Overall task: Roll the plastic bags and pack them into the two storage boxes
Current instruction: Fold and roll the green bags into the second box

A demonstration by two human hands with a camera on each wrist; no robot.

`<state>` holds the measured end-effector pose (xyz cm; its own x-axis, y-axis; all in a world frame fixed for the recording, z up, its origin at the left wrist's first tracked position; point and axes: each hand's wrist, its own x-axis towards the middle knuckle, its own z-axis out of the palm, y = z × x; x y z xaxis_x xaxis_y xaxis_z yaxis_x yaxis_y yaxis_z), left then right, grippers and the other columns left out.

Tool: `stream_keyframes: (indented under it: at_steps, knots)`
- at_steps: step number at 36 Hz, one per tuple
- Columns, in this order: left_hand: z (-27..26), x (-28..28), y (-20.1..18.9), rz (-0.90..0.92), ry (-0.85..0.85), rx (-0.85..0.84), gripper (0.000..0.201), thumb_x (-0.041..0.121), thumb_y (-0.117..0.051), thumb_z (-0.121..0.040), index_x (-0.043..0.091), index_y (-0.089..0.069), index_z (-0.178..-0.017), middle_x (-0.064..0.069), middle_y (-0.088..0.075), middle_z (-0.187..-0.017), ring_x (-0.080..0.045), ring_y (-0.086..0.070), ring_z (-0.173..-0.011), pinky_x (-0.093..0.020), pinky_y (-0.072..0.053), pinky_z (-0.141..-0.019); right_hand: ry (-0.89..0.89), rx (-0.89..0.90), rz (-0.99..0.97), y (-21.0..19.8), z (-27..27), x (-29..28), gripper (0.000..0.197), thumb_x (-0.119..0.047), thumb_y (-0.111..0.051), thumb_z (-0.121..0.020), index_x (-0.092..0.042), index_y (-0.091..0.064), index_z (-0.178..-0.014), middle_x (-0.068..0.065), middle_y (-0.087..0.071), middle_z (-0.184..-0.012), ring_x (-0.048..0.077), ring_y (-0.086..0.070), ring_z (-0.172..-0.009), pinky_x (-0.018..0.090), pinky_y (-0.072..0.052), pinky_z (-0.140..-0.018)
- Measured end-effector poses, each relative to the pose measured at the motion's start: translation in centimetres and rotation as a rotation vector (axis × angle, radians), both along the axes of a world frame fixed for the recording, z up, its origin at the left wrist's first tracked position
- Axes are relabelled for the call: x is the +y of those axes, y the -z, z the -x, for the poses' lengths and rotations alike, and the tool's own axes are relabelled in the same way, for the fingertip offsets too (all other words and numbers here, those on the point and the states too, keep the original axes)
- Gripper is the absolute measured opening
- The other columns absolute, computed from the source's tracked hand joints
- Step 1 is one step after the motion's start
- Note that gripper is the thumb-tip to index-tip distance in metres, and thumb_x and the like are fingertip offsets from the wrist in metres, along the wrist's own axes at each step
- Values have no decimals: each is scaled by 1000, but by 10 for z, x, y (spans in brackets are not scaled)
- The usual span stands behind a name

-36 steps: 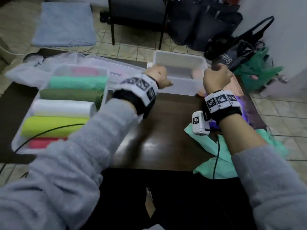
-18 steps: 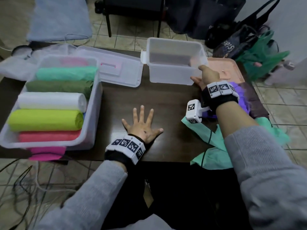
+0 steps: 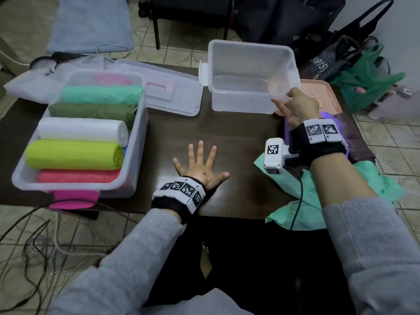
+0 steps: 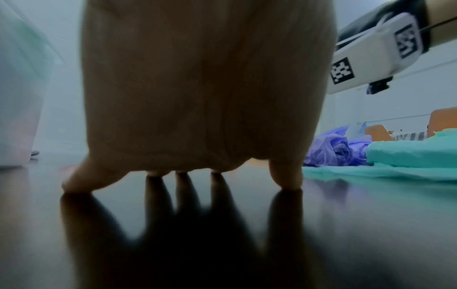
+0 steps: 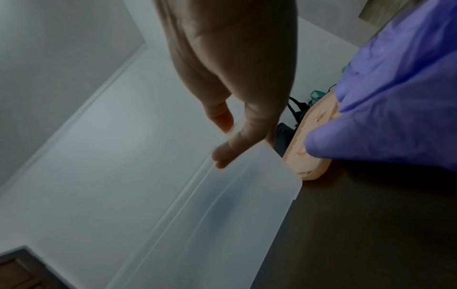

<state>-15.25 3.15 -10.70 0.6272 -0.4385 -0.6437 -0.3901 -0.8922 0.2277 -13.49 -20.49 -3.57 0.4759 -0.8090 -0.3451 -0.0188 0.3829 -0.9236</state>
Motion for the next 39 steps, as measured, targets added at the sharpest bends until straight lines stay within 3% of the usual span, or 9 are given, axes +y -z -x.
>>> stream_keyframes:
  at_steps: [3,6,8,11,20,23,26,34,39]
  knots:
    - [-2,1,-8,16,-9,20,91,68,-42,-86,35,18,-146,2,39,-149,-26,34,-137,-69,6,-105,-21,-52,-27,-8,17,6,4,7,-51,-84,6,-49,-82,20,-43,-75,29,-58,-70,28,-57,-57]
    - [0,6,-16,12,-91,49,105,59,-57,-83,22,18,-148,-6,39,-148,-28,32,-139,-68,-1,-106,-94,-90,-53,-12,33,16,6,6,-49,-86,4,-49,-80,23,-42,-83,29,-51,-78,26,-57,-57]
    - [6,14,-17,-32,-184,59,115,58,-61,-81,11,20,-147,-14,39,-147,-30,32,-138,-68,-5,-106,-141,-98,-62,-10,43,25,10,6,-48,-87,2,-48,-78,17,-41,-75,22,-49,-67,27,-58,-59]
    - [19,30,-12,-27,-291,44,119,61,-60,-79,3,19,-145,-19,35,-148,-32,29,-139,-65,-5,-108,-185,-49,-59,-4,57,44,11,6,-46,-88,0,-47,-79,9,-35,-67,15,-44,-58,25,-58,-58]
    - [40,56,10,106,-380,-133,119,68,-52,-80,-7,14,-144,-23,23,-152,-32,21,-142,-45,3,-116,-246,1,-138,7,67,106,11,8,-48,-89,1,-51,-81,12,-40,-82,18,-54,-83,29,-59,-54]
    - [44,60,11,135,-401,-164,118,69,-50,-80,-9,12,-144,-25,21,-152,-34,20,-142,-42,3,-116,-222,5,-146,8,64,118,11,10,-48,-89,1,-51,-83,7,-36,-75,18,-47,-70,28,-58,-52]
    - [46,63,12,157,-399,-163,114,65,-50,-83,-10,11,-144,-26,20,-152,-35,19,-143,-41,3,-116,-198,-5,-170,8,62,125,10,9,-49,-89,5,-51,-98,10,-41,-86,20,-49,-73,31,-59,-58]
    - [57,43,1,133,-250,-86,102,55,-50,-89,-5,10,-146,-25,20,-153,-36,17,-143,-44,-1,-116,-223,-27,-258,13,64,128,42,-2,-54,-93,4,-41,-132,17,-47,-122,24,-63,-79,35,-59,-73]
    - [76,4,-9,211,83,-30,89,53,-45,-92,8,3,-151,-20,17,-155,-34,13,-144,-46,-1,-116,-226,264,168,21,83,105,42,-26,-53,-95,-10,-42,-133,3,-52,-116,19,-57,-95,32,-49,-82]
